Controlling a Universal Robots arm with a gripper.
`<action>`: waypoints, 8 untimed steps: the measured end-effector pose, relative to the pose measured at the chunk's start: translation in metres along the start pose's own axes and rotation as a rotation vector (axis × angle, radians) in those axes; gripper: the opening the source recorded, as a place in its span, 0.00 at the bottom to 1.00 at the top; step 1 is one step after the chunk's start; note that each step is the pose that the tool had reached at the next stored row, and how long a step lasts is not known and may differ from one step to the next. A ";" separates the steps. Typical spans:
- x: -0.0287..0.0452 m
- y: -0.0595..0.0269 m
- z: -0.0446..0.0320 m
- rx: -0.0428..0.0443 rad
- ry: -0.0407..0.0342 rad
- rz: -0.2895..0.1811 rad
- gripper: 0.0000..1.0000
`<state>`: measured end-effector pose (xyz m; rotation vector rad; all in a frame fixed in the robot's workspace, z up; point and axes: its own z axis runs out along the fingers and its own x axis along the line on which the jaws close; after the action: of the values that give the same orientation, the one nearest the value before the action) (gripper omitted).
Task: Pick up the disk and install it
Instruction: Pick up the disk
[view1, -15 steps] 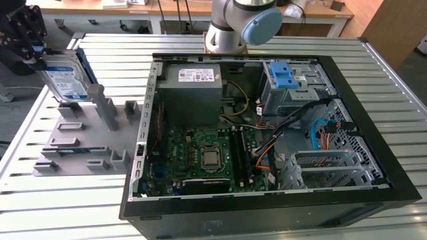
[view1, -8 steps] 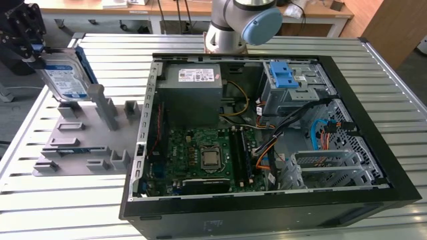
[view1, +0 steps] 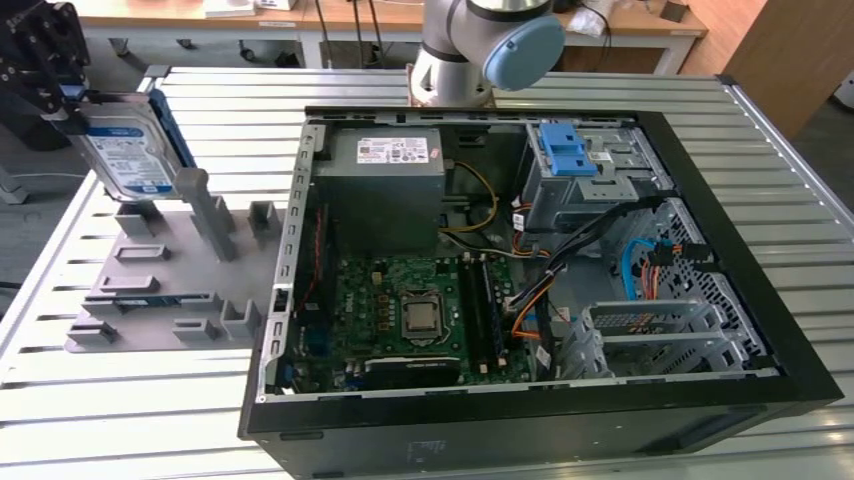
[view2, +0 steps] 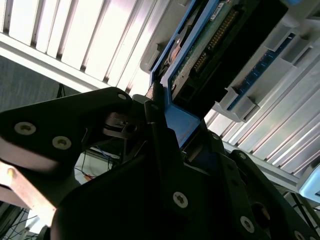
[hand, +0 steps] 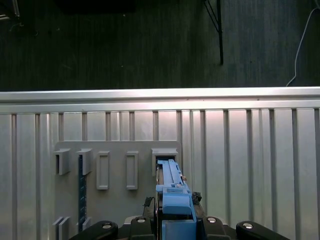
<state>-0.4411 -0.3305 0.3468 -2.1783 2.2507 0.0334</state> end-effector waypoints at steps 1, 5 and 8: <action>0.0000 0.0000 -0.0006 0.0000 0.0000 0.000 0.36; -0.0002 0.0000 -0.0025 0.0000 0.0000 0.000 0.36; -0.0003 0.0001 -0.0039 0.0001 -0.0001 0.000 0.36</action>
<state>-0.4411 -0.3303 0.3507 -2.1782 2.2507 0.0334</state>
